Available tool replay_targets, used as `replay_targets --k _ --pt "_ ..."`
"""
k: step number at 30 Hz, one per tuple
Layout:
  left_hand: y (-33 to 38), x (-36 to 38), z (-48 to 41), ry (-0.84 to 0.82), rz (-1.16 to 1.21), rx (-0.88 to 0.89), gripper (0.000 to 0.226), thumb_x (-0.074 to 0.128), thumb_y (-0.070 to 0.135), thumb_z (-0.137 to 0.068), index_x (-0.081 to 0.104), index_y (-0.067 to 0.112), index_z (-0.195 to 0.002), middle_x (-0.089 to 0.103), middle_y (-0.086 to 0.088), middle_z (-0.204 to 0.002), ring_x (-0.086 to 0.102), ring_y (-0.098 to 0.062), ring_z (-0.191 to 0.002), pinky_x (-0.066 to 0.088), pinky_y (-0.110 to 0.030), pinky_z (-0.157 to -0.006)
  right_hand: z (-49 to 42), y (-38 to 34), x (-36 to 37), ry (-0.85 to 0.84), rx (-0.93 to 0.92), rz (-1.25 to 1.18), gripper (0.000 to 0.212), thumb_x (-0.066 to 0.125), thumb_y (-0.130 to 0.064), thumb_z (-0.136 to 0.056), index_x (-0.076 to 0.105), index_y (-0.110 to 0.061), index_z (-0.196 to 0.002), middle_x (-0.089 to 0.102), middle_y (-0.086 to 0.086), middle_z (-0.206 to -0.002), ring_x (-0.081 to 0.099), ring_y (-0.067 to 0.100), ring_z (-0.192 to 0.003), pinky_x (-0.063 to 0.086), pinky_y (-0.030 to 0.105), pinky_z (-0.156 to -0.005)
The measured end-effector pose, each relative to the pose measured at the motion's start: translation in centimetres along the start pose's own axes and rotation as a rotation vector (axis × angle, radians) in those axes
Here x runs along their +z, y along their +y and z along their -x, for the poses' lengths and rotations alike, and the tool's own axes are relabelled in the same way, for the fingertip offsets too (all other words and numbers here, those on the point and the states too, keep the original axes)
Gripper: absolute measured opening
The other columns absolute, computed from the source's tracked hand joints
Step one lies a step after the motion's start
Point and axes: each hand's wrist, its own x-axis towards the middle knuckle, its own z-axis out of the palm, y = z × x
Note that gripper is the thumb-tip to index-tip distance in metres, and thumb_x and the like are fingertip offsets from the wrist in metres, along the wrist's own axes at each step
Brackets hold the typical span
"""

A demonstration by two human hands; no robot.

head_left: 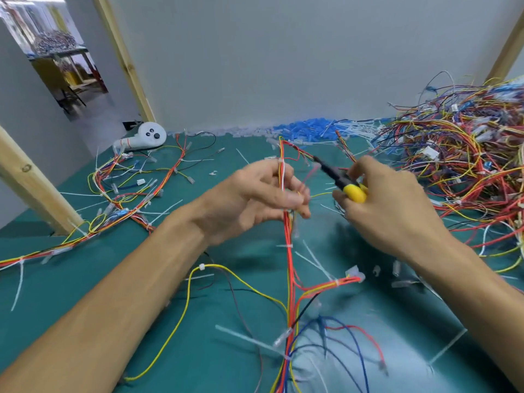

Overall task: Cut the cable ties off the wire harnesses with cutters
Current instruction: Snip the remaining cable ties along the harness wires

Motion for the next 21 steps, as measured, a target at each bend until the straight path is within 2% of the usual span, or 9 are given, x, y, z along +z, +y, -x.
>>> replay_targets --k 2,4,6,9,13,15,18,20,21 --pt "-0.3 0.1 0.1 -0.027 -0.317 -0.013 0.046 0.07 0.0 -0.071 0.043 0.007 -0.108 0.059 -0.017 -0.109 0.058 -0.024 -0.091 0.053 -0.033 -0.074 0.2 0.4 0.1 -0.055 -0.02 0.221 0.027 0.066 -0.044 -0.09 0.055 -0.025 -0.107 0.063 0.013 -0.094 0.054 0.039 -0.082 0.039 0.04 -0.067" --pt "-0.5 0.4 0.2 -0.043 -0.632 -0.035 0.045 0.077 0.012 -0.073 0.044 0.013 -0.104 0.059 -0.012 -0.104 0.054 -0.016 -0.084 0.048 -0.033 -0.074 0.3 0.6 0.1 -0.057 -0.061 0.295 0.028 0.065 -0.044 -0.091 0.053 -0.024 -0.106 0.064 0.011 -0.101 0.059 0.04 -0.091 0.036 0.039 -0.066" --pt "-0.7 0.3 0.1 -0.076 -0.708 -0.11 0.053 0.087 0.018 -0.076 0.041 0.016 -0.103 0.058 -0.01 -0.089 0.053 -0.017 -0.072 0.046 -0.031 -0.066 0.1 0.5 -0.1 -0.008 -0.093 0.272 0.026 0.065 -0.041 -0.091 0.052 -0.023 -0.104 0.062 0.007 -0.1 0.059 0.039 -0.095 0.032 0.039 -0.065" --pt "-0.9 0.3 0.1 -0.123 -0.639 -0.191 0.054 0.088 0.01 -0.081 0.042 0.013 -0.109 0.066 -0.006 -0.077 0.065 -0.025 -0.064 0.047 -0.026 -0.053 0.1 0.3 -0.2 0.032 -0.095 0.191 0.023 0.068 -0.039 -0.089 0.054 -0.022 -0.096 0.057 0.006 -0.088 0.056 0.04 -0.088 0.034 0.039 -0.063" --pt "-0.2 0.0 0.0 0.001 -0.427 -0.075 0.043 0.072 -0.013 -0.086 0.05 0.001 -0.12 0.071 -0.028 -0.086 0.072 -0.034 -0.07 0.058 -0.034 -0.065 0.3 0.0 0.0 0.027 -0.103 0.092 0.021 0.073 -0.036 -0.085 0.058 -0.022 -0.088 0.054 -0.001 -0.073 0.05 0.038 -0.076 0.035 0.037 -0.06" --pt "0.3 -0.3 -0.1 0.118 -0.328 0.01 0.044 0.069 -0.016 -0.086 0.055 0.0 -0.124 0.072 -0.025 -0.089 0.072 -0.032 -0.069 0.059 -0.034 -0.067 0.3 -0.3 0.1 0.037 -0.111 0.01 0.019 0.075 -0.034 -0.084 0.063 -0.02 -0.088 0.052 -0.006 -0.067 0.05 0.037 -0.073 0.04 0.039 -0.058" --pt "0.9 -0.2 -0.1 0.206 -0.16 0.134 0.054 0.071 -0.011 -0.081 0.055 -0.002 -0.132 0.065 -0.019 -0.098 0.072 -0.029 -0.071 0.058 -0.03 -0.071 0.0 -0.1 0.1 0.063 -0.14 -0.083 0.017 0.076 -0.03 -0.084 0.064 -0.017 -0.086 0.058 -0.002 -0.067 0.053 0.038 -0.072 0.052 0.045 -0.062" --pt "0.8 0.4 -0.2 0.203 -0.065 0.198 0.062 0.069 -0.012 -0.079 0.052 -0.003 -0.138 0.06 -0.016 -0.099 0.07 -0.027 -0.07 0.058 -0.028 -0.071 -0.1 0.0 0.1 0.073 -0.19 -0.124 0.017 0.077 -0.029 -0.085 0.065 -0.018 -0.085 0.059 -0.002 -0.066 0.052 0.034 -0.07 0.053 0.043 -0.062" --pt "0.7 0.8 -0.2 0.2 -0.034 0.222 0.064 0.068 -0.013 -0.079 0.051 -0.003 -0.139 0.058 -0.015 -0.098 0.069 -0.026 -0.068 0.058 -0.027 -0.071 -0.1 0.0 0.1 0.07 -0.214 -0.165 0.015 0.078 -0.028 -0.085 0.065 -0.02 -0.083 0.059 -0.004 -0.064 0.052 0.026 -0.066 0.051 0.037 -0.061"
